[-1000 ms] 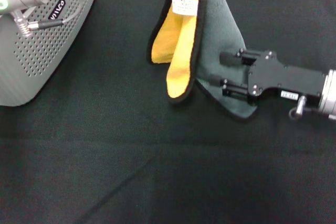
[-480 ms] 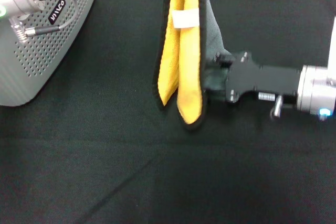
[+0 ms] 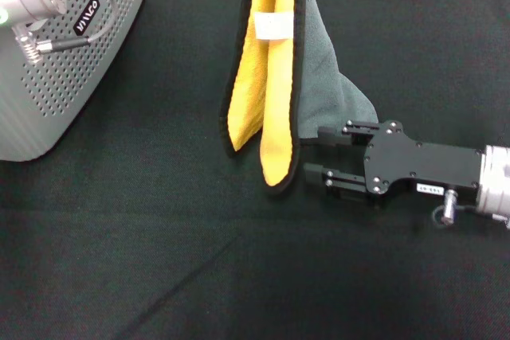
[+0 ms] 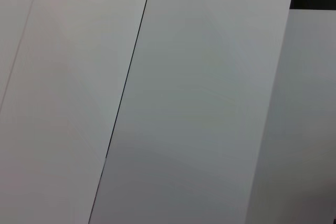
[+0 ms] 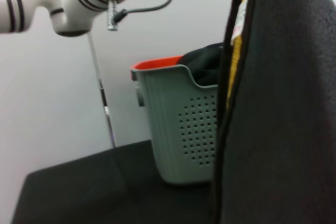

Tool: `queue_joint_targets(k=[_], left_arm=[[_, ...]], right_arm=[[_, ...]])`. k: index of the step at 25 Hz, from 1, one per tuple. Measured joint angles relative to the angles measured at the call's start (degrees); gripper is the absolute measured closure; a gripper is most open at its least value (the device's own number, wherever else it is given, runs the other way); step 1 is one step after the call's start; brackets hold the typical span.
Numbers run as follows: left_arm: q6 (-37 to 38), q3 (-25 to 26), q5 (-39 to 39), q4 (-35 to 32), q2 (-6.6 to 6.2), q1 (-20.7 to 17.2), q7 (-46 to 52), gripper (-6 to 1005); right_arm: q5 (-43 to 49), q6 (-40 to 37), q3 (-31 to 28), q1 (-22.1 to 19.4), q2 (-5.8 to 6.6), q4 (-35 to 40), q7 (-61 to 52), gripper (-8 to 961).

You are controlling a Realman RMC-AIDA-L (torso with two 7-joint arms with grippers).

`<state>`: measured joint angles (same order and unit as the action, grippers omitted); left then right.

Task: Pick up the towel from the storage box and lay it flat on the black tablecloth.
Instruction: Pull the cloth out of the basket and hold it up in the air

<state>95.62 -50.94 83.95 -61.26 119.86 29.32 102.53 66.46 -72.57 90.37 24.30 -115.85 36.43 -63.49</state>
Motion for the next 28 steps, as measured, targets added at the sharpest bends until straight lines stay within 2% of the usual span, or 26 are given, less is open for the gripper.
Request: queue_joint_targets(k=[6,15,25,28], left_arm=[[0.0,0.2,0.0,-0.1,-0.05,-0.1,0.1,982],[0.0,0.0,-0.2,0.0,-0.07,-0.1,-0.2,982],[0.2,0.0,-0.3,0.0,0.01,-0.6,-0.7,982],[0.2,0.0,-0.4,0.0,0.02,-0.6,-0.8,982]], right_arm=[[-0.1,-1.6,1.4,-1.1,-0.25,0.2,-0.8,439],[-5.4,4.9,10.6,0.0,-0.34,1.0,-0.5,450],[-7.9,7.7,11.7,0.1,-0.34,1.1,0.5,462],[-7.9,7.7,11.7,-0.1,-0.34,1.2,0.7,562]])
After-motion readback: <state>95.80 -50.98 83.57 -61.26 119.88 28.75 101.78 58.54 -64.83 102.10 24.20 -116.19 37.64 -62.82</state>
